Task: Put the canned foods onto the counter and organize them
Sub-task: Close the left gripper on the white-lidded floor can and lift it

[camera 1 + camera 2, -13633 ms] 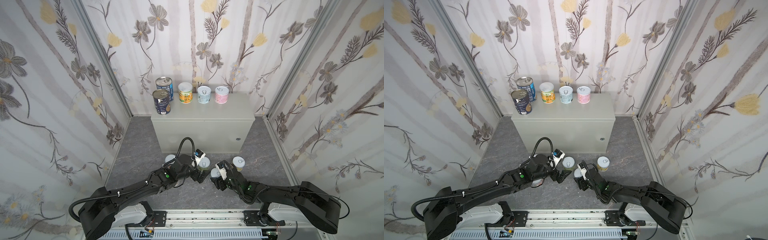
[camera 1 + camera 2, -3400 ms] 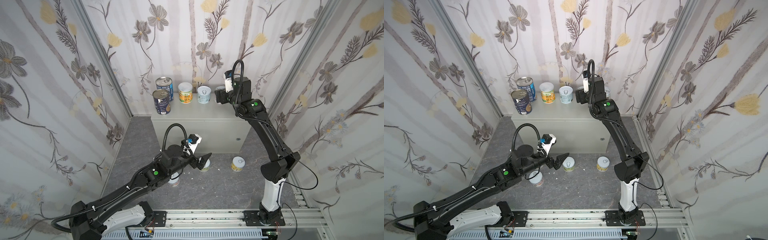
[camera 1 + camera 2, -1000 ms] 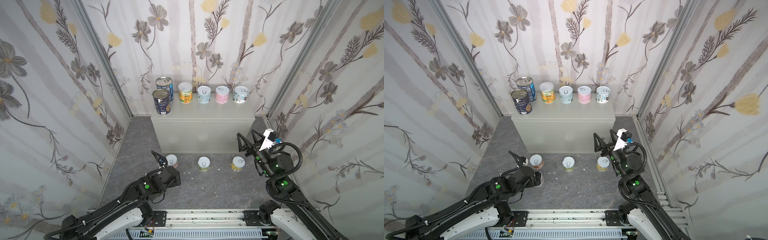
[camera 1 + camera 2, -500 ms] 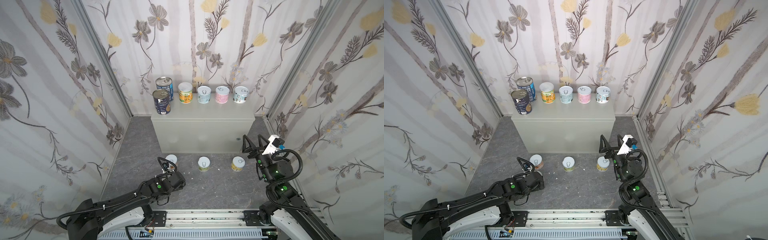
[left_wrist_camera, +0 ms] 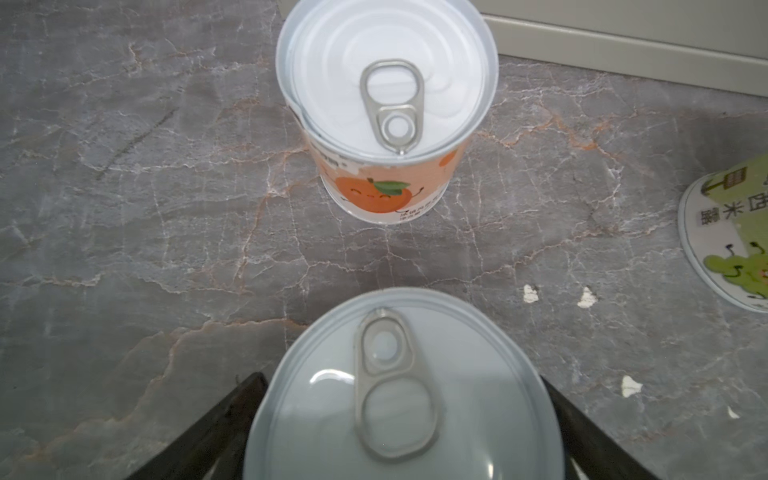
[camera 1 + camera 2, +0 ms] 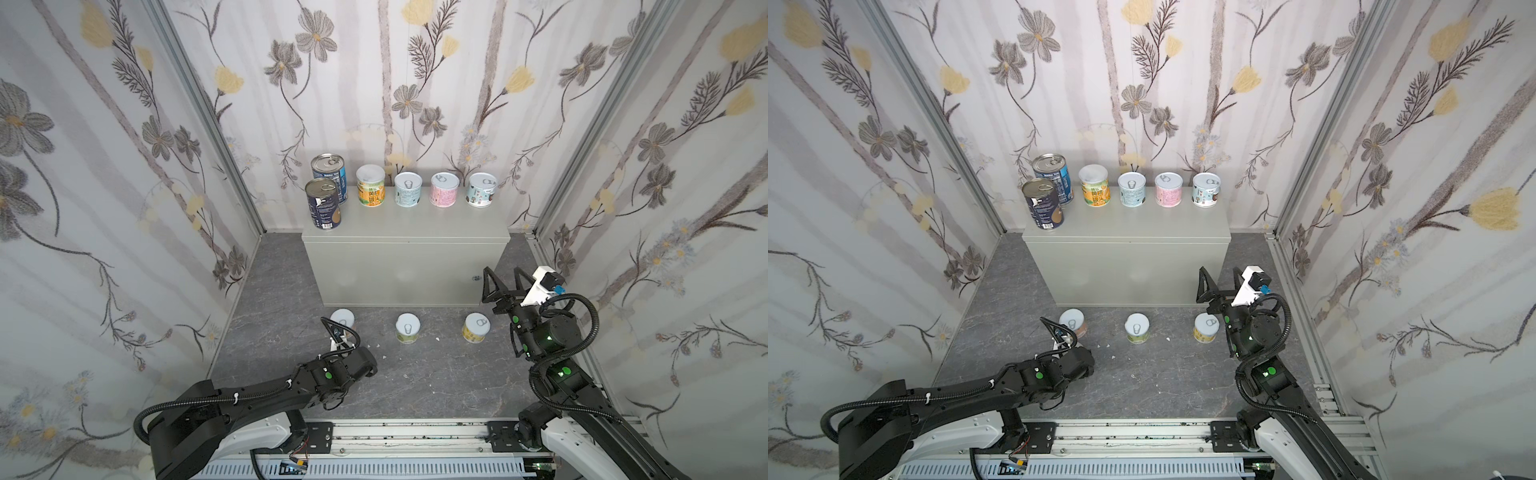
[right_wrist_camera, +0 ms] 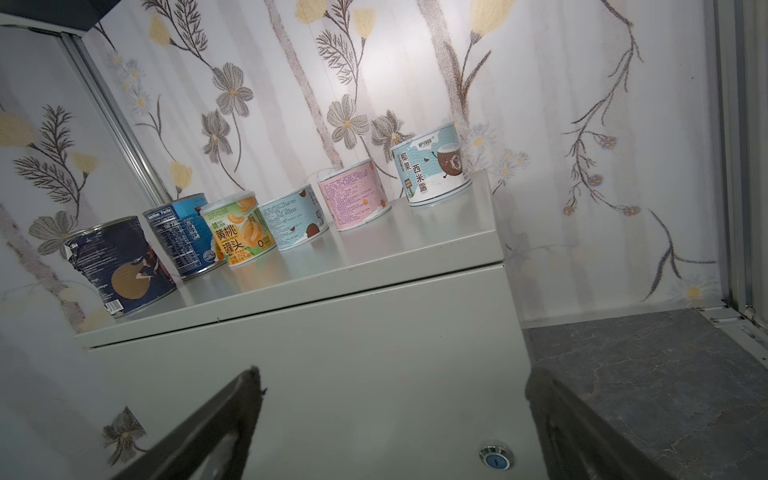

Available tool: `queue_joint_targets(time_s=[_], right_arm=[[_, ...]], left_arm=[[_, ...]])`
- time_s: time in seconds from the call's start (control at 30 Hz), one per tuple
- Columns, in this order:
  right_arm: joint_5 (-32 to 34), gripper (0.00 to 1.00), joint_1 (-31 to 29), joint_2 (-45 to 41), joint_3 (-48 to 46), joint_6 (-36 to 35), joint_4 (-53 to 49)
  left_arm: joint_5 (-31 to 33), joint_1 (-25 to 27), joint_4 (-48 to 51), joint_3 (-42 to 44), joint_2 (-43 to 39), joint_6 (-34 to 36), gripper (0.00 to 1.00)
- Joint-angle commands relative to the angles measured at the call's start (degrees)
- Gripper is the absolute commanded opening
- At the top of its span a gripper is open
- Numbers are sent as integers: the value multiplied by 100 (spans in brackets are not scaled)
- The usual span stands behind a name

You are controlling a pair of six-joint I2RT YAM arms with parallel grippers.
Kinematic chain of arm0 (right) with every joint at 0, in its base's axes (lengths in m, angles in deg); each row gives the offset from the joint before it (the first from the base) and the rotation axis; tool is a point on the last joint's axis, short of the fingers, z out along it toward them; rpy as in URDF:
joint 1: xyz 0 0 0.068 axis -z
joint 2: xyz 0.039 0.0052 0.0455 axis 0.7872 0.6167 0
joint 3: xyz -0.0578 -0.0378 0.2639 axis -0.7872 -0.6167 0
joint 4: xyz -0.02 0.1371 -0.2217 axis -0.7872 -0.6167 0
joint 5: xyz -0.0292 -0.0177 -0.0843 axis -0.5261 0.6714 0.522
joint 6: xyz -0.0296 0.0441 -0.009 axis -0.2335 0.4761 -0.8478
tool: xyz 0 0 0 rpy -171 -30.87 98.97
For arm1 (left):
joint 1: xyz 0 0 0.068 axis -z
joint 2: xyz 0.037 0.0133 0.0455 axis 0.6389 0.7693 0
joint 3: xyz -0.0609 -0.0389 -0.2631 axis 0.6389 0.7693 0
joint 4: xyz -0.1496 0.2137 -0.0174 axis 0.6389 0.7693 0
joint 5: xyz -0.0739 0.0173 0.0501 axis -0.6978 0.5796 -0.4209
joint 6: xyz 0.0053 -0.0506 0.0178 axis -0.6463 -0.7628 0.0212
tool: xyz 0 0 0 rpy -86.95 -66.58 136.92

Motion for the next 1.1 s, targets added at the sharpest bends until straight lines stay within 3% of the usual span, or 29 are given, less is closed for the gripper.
queue_joint_targets(time_s=[0.0, 0.17, 0.63, 0.83, 0.97, 1.07], right_arm=[[107, 100, -6, -38, 42, -42, 95], [161, 100, -6, -32, 58, -42, 129], [108, 100, -6, 139, 157, 81, 199], [-782, 100, -6, 168, 187, -130, 386], [-1585, 100, -12, 181, 232, -342, 453], [-1867, 100, -15, 207, 210, -427, 523]], left_arm=[[426, 83, -551, 146, 7, 184, 95], [867, 255, -806, 360, 89, 514, 90], [1017, 179, -1506, 549, 331, 692, 68], [1019, 167, -1417, 384, 427, 713, 42], [1004, 168, -1042, 360, 18, 541, 25], [881, 174, -752, 345, -452, 541, 6]])
